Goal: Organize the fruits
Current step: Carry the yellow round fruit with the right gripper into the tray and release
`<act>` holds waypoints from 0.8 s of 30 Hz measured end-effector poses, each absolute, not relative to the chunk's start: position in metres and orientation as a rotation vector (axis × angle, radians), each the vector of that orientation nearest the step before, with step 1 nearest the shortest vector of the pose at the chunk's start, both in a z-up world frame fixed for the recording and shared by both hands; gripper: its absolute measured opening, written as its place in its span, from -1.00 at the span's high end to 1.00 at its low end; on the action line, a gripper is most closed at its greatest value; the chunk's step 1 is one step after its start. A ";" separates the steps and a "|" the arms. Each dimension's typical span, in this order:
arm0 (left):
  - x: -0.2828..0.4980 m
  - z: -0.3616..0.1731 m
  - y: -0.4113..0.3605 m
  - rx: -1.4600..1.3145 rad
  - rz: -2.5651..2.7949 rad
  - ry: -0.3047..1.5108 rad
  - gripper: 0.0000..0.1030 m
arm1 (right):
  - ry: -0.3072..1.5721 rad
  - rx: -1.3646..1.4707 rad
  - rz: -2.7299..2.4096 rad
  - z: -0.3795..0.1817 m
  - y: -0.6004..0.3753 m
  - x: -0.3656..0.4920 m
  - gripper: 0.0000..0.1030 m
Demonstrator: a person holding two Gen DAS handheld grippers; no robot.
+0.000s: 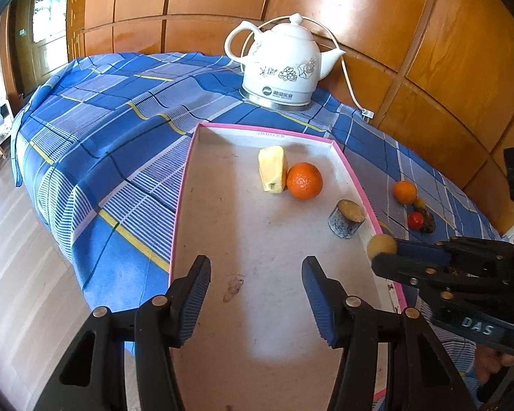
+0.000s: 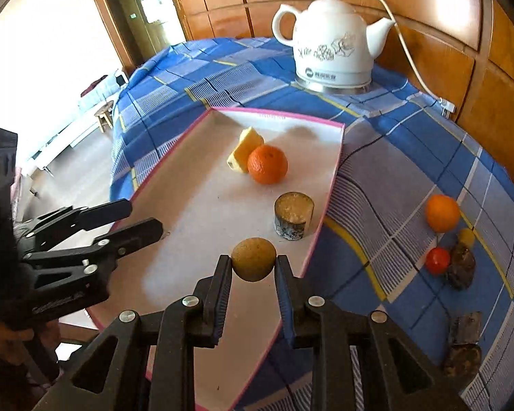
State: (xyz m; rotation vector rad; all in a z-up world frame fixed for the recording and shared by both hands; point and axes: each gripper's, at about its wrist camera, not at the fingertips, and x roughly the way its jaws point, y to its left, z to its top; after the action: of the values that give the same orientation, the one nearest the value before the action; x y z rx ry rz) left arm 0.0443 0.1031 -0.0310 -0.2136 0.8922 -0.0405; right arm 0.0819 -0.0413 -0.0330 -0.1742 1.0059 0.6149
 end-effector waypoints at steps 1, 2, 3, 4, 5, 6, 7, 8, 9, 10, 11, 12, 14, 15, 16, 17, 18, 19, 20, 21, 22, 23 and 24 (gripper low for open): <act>0.044 -0.031 0.103 -0.212 -0.042 0.893 -0.09 | 1.006 -0.184 0.609 -0.034 -0.039 0.083 0.49; 0.044 -0.032 0.102 -0.210 -0.045 0.893 -0.09 | 1.007 -0.193 0.603 -0.036 -0.039 0.084 0.48; 0.044 -0.032 0.101 -0.208 -0.047 0.894 -0.09 | 1.007 -0.199 0.596 -0.037 -0.038 0.084 0.48; 0.044 -0.032 0.101 -0.206 -0.049 0.894 -0.09 | 1.010 -0.202 0.587 -0.039 -0.039 0.084 0.48; 0.044 -0.032 0.100 -0.202 -0.051 0.894 -0.09 | 1.012 -0.203 0.584 -0.040 -0.039 0.086 0.47; 0.044 -0.032 0.099 -0.198 -0.053 0.893 -0.09 | 1.013 -0.203 0.579 -0.041 -0.040 0.086 0.47; 0.043 -0.031 0.097 -0.195 -0.055 0.892 -0.09 | 1.013 -0.204 0.574 -0.040 -0.041 0.084 0.47; 0.043 -0.031 0.096 -0.193 -0.057 0.891 -0.09 | 1.011 -0.201 0.568 -0.041 -0.043 0.083 0.47; 0.043 -0.031 0.096 -0.191 -0.058 0.891 -0.09 | 1.009 -0.193 0.570 -0.040 -0.045 0.081 0.47; 0.043 -0.030 0.094 -0.184 -0.058 0.889 -0.09 | 1.006 -0.183 0.570 -0.038 -0.048 0.079 0.47; 0.042 -0.030 0.093 -0.181 -0.058 0.887 -0.09 | 0.998 -0.174 0.570 -0.035 -0.050 0.076 0.47; 0.042 -0.029 0.092 -0.179 -0.059 0.886 -0.09 | 0.994 -0.169 0.571 -0.034 -0.051 0.075 0.47; 0.042 -0.028 0.089 -0.169 -0.064 0.882 -0.09 | 0.981 -0.154 0.575 -0.029 -0.056 0.071 0.47; 0.041 -0.027 0.088 -0.165 -0.065 0.880 -0.09 | 0.977 -0.149 0.574 -0.027 -0.058 0.069 0.47; 0.040 -0.026 0.087 -0.159 -0.067 0.878 -0.09 | 0.973 -0.142 0.572 -0.025 -0.060 0.068 0.47; 0.040 -0.026 0.085 -0.155 -0.070 0.876 -0.09 | 0.970 -0.135 0.571 -0.024 -0.063 0.066 0.47; 0.039 -0.025 0.084 -0.152 -0.073 0.875 -0.09 | 0.969 -0.131 0.570 -0.023 -0.064 0.065 0.47; 0.039 -0.025 0.083 -0.147 -0.075 0.873 -0.09 | 0.967 -0.129 0.568 -0.022 -0.066 0.064 0.47; 0.038 -0.024 0.081 -0.139 -0.074 0.869 -0.09 | 0.965 -0.130 0.566 -0.021 -0.067 0.063 0.47; 0.038 -0.024 0.080 -0.134 -0.077 0.867 -0.09 | 0.964 -0.131 0.564 -0.020 -0.069 0.061 0.47; 0.037 -0.022 0.078 -0.128 -0.080 0.862 -0.09 | 0.963 -0.130 0.562 -0.020 -0.072 0.060 0.47; 0.036 -0.021 0.077 -0.124 -0.081 0.860 -0.09 | 0.965 -0.128 0.559 -0.020 -0.074 0.059 0.47; 0.036 -0.021 0.076 -0.120 -0.083 0.858 -0.09 | 0.967 -0.126 0.557 -0.019 -0.076 0.059 0.47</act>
State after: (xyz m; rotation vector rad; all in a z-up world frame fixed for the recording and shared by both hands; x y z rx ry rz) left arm 0.0356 0.0763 -0.0208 -0.1196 0.8578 -0.0829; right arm 0.0589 -0.0764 -0.0190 -0.1263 0.9665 0.5567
